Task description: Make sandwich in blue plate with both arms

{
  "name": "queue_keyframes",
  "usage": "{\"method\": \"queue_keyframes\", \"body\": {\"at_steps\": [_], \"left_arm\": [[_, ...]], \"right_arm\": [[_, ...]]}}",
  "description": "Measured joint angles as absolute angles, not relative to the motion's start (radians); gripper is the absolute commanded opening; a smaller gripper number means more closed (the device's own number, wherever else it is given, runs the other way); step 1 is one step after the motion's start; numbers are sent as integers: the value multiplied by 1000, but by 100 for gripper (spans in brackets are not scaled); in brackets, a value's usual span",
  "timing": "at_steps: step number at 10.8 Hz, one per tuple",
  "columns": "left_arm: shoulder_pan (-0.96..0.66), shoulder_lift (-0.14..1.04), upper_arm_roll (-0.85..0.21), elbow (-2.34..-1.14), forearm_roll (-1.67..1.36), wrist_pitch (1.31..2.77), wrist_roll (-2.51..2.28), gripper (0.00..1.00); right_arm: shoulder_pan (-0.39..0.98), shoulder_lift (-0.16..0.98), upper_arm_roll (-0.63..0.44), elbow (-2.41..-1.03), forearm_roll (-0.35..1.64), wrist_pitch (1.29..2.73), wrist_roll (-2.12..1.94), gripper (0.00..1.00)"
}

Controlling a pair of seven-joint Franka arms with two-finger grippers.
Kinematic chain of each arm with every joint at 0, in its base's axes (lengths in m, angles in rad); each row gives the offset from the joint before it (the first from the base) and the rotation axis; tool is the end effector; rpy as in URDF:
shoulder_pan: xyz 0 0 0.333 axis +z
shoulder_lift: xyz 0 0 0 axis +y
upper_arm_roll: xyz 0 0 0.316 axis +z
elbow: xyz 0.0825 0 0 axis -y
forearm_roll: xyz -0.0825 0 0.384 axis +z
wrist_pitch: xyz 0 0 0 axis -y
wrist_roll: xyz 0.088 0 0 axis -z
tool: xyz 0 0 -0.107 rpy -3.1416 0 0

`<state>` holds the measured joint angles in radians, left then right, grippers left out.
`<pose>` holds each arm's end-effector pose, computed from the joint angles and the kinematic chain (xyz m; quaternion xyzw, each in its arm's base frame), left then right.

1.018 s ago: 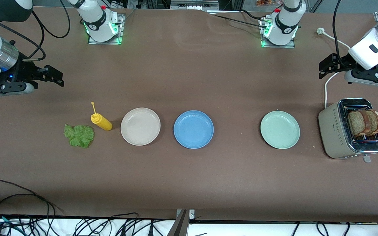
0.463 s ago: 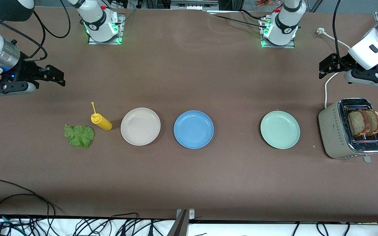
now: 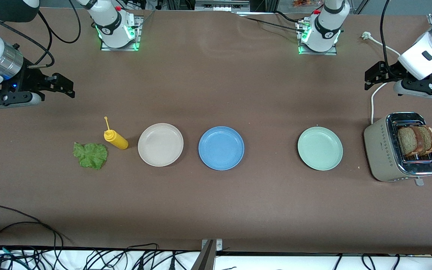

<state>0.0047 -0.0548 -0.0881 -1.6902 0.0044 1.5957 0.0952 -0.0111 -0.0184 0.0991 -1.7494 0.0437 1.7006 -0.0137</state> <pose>0.5354 -0.0455 0.6001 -0.9958 0.0891 0.0200 0.0045 0.5511 0.0532 0.5611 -0.9985 -0.0476 0.0160 0.0201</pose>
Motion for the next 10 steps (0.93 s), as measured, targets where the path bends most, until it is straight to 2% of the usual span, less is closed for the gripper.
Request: {"method": "queue_keyframes", "body": {"at_steps": [10], "left_arm": [[6, -55, -88, -1690, 4, 1595, 95, 100]], "right_arm": [[-11, -24, 100, -1749, 43, 1685, -13, 100]]}}
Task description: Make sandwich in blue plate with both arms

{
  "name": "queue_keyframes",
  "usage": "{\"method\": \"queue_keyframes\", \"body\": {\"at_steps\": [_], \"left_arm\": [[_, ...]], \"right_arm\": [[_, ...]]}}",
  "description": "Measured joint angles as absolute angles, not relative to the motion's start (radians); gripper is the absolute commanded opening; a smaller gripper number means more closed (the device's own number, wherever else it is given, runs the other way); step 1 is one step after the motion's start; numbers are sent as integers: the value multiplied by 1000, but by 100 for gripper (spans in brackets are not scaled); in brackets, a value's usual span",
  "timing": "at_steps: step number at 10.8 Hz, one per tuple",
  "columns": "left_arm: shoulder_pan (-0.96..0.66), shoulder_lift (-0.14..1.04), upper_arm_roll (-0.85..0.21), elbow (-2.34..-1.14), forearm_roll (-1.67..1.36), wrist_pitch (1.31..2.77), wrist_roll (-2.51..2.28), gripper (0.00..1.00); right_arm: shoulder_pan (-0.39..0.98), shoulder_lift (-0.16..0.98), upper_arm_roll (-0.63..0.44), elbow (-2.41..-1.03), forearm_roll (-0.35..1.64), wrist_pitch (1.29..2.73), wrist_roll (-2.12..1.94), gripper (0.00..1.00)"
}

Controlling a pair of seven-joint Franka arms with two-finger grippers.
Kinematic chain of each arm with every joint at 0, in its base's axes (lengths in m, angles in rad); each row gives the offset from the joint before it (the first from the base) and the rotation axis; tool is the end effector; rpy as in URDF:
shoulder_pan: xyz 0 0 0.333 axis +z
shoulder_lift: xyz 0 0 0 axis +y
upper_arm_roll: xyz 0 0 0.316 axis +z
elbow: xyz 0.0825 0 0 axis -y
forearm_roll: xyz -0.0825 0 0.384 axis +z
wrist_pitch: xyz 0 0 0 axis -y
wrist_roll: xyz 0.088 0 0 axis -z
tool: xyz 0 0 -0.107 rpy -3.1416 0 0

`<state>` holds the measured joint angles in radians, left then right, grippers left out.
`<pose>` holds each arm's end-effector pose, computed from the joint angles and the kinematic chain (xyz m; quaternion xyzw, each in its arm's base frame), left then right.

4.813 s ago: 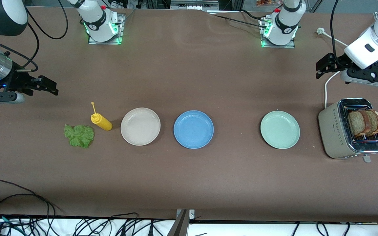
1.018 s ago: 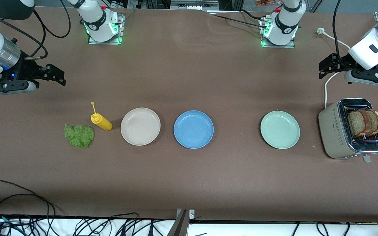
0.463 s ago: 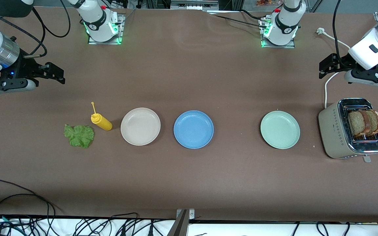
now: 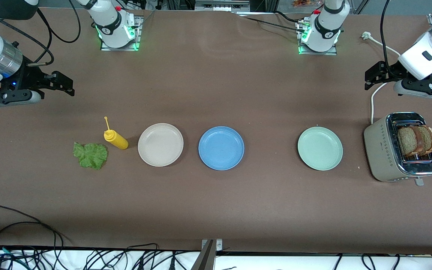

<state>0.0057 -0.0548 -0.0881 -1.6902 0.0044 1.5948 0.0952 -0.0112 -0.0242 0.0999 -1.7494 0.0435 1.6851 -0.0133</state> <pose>0.5353 -0.0450 0.6000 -0.9958 0.0886 0.0204 0.0045 0.5480 0.0535 0.5629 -0.9984 -0.0480 0.0209 0.0196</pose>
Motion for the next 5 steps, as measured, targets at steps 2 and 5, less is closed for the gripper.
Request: {"method": "queue_keyframes", "body": {"at_steps": [2, 5], "left_arm": [[7, -55, -88, -1690, 4, 1595, 95, 100], [7, -55, -88, -1690, 4, 1595, 95, 100]], "right_arm": [[-11, -24, 101, -1749, 43, 1686, -13, 100], [-10, -18, 104, -1750, 40, 1700, -13, 100]]}}
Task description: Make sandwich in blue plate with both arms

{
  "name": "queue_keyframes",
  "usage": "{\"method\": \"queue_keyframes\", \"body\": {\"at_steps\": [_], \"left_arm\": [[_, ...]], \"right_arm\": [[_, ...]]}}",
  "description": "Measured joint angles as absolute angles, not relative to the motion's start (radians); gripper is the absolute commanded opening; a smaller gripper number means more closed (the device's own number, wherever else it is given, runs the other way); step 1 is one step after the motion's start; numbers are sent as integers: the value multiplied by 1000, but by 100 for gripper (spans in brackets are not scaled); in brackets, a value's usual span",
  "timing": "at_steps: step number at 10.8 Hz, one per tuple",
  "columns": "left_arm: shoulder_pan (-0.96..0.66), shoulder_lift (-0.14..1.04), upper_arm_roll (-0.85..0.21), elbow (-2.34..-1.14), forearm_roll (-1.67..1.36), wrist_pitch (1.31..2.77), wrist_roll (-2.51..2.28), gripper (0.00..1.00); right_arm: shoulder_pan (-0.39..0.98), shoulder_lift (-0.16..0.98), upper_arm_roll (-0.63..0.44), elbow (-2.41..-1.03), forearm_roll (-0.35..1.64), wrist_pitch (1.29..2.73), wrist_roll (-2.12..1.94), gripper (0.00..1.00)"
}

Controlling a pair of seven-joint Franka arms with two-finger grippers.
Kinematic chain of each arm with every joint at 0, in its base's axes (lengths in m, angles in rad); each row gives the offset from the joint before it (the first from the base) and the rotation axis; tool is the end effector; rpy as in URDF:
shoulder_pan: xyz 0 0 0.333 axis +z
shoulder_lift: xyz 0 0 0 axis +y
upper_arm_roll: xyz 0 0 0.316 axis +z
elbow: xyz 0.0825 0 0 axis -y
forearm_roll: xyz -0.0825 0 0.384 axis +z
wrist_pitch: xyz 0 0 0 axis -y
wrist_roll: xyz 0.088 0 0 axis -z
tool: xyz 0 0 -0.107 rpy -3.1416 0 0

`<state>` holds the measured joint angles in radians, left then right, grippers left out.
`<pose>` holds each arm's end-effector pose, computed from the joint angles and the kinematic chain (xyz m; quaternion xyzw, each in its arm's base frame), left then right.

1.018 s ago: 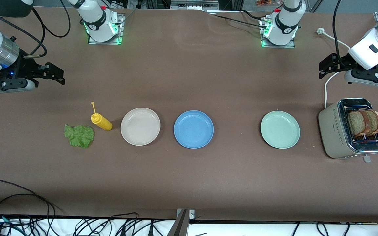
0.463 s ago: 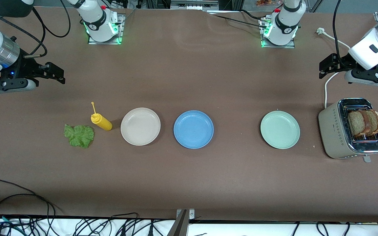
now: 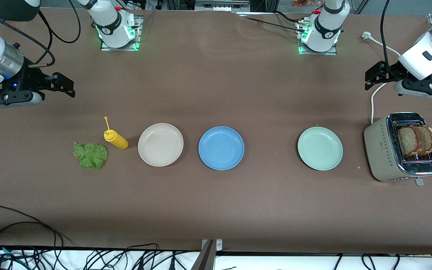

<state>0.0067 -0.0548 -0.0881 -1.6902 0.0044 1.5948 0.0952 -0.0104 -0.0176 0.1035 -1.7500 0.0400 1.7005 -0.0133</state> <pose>0.5354 -0.0444 0.6000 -0.9959 0.0881 0.0204 0.0045 0.5510 0.0557 0.5603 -0.9984 -0.0502 0.0167 0.0182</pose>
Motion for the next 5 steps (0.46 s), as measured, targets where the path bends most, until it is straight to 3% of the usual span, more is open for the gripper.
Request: {"method": "queue_keyframes", "body": {"at_steps": [5], "left_arm": [[7, -55, -88, -1690, 4, 1595, 96, 100]], "right_arm": [[-8, -11, 106, -1751, 36, 1702, -13, 100]]}}
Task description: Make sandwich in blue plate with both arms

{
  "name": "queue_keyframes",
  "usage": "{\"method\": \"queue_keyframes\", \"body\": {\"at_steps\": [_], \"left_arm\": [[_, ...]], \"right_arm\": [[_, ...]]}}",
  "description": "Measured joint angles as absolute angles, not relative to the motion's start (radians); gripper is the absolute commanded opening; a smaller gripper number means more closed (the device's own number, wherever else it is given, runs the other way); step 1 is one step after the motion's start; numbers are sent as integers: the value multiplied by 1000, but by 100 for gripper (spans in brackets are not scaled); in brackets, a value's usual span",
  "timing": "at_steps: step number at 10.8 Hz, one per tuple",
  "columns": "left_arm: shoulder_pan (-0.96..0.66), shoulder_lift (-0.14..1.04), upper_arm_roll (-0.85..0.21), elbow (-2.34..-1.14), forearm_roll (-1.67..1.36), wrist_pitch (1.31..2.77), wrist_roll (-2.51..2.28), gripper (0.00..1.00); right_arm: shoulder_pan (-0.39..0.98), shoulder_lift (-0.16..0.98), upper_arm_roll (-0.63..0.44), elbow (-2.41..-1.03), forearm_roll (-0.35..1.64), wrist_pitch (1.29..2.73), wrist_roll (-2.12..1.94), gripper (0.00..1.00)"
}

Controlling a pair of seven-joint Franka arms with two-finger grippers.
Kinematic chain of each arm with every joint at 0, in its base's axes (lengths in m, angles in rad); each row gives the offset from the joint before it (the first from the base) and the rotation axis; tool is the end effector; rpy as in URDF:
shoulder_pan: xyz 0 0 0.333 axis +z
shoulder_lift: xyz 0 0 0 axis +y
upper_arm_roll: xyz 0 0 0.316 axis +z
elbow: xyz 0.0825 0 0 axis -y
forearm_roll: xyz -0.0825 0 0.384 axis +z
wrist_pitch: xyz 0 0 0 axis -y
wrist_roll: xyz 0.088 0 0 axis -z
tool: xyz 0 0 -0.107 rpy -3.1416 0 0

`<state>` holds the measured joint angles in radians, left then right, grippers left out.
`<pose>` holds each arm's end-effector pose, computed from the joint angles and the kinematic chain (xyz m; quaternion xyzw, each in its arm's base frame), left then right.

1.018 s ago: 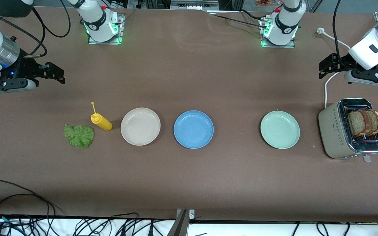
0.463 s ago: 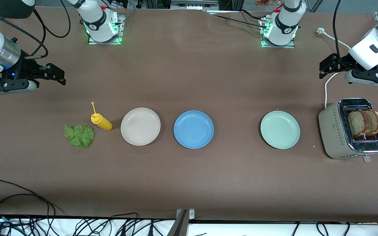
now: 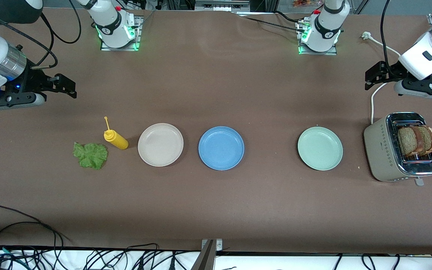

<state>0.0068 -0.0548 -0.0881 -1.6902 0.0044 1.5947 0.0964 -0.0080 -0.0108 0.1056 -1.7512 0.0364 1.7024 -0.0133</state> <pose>0.5354 -0.0444 0.6000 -0.9958 0.0887 0.0205 0.0044 0.5524 0.0578 0.5561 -0.9983 -0.0527 0.0197 0.0166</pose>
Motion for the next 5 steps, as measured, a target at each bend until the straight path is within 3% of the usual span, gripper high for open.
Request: {"method": "queue_keyframes", "body": {"at_steps": [5], "left_arm": [[10, -55, -87, -1690, 4, 1595, 100, 100]], "right_arm": [[-8, -5, 106, -1751, 36, 1707, -13, 100]]}}
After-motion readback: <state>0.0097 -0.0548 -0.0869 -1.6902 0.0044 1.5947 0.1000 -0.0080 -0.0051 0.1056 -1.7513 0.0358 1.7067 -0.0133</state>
